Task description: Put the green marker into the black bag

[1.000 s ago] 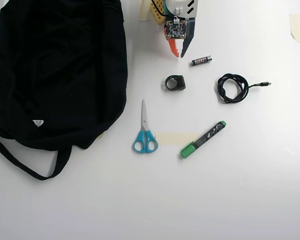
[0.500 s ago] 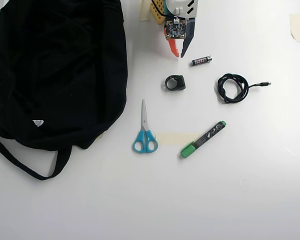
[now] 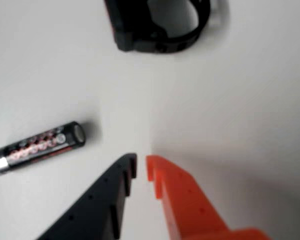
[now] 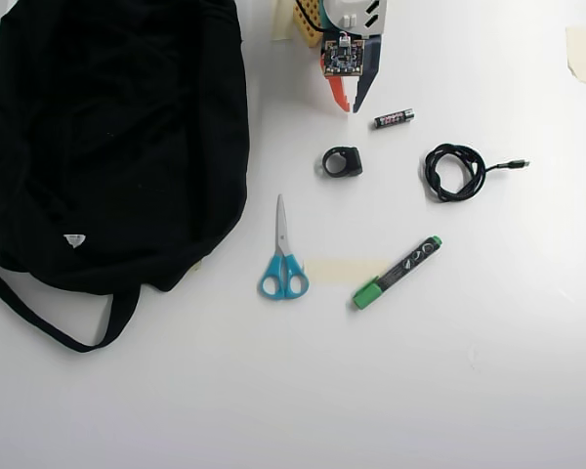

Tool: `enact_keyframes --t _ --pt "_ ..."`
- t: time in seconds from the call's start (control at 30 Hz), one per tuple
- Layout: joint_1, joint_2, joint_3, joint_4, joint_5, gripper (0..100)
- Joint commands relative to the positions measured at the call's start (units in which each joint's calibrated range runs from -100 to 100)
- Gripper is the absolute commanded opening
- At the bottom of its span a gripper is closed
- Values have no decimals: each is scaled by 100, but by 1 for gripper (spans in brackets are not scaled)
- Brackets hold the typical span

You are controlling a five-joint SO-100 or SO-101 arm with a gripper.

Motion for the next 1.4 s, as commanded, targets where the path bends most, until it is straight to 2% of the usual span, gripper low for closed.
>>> enact_keyframes --t 0.0,0.27,0.97,1.37 --pt "23 -75 133 -35 -25 2" --pt "16 -75 61 -78 -35 2" --pt "315 -33 -1404 -578 17 2" --pt "255 1842 -3282 -1241 28 2"
